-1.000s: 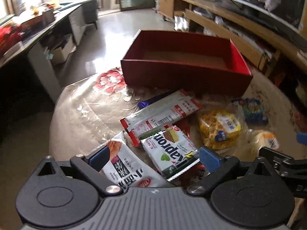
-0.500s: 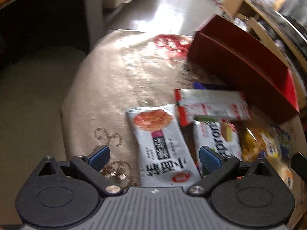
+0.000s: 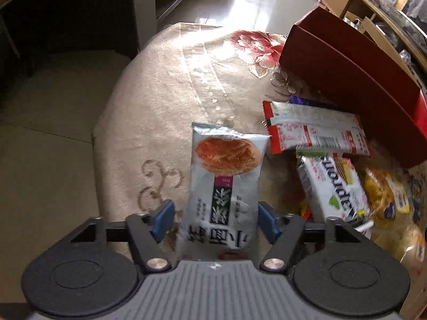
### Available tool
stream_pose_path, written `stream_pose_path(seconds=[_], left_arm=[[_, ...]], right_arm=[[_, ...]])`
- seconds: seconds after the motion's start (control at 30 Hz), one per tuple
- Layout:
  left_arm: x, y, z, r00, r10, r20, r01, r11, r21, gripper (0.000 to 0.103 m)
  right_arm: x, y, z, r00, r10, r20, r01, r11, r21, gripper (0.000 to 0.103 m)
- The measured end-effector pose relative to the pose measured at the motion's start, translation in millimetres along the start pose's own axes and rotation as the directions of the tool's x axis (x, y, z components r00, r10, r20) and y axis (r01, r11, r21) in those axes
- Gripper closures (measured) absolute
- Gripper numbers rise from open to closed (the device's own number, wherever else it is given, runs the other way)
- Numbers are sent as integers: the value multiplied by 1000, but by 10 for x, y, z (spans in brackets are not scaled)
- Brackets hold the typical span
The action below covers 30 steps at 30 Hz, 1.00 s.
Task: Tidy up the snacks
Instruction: 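Grasp the white noodle-snack bag with left tool while right tool grasps the Kapron wafer pack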
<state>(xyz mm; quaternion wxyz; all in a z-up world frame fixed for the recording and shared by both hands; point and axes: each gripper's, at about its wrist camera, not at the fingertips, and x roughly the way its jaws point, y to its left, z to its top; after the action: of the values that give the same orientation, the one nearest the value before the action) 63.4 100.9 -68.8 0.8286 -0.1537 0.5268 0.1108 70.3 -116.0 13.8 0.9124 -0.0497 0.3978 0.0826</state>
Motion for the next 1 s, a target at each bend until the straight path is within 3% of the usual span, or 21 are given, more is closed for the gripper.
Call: stream_pose_path(seconds=[0.17, 0.37, 0.5, 0.6, 0.73, 0.87, 1.0], left_arm=[[-86, 91, -112, 1000, -31, -5, 31, 999, 21, 43], [-137, 125, -199, 998, -66, -8, 66, 996, 56, 45], [-130, 125, -233, 996, -85, -1, 85, 992, 94, 45], [-121, 124, -222, 995, -95, -1, 95, 990, 106, 39], [-71, 68, -189, 995, -101, -7, 101, 986, 129, 20], [-20, -9, -184, 998, -58, 4, 56, 984, 170, 15], [-15, 54, -138, 997, -79, -12, 80, 987, 138, 14]], right_arm=[[55, 33, 20, 999, 35, -18, -34, 999, 12, 3], [263, 268, 163, 997, 59, -42, -61, 997, -52, 6], [495, 495, 204, 987, 114, -109, -125, 987, -97, 7], [684, 651, 165, 976, 133, -174, -158, 978, -138, 9], [801, 771, 167, 976, 115, -187, -150, 971, -184, 9], [893, 736, 199, 963, 143, -227, -181, 970, -160, 9], [898, 682, 173, 953, 165, -255, -205, 969, -140, 9]])
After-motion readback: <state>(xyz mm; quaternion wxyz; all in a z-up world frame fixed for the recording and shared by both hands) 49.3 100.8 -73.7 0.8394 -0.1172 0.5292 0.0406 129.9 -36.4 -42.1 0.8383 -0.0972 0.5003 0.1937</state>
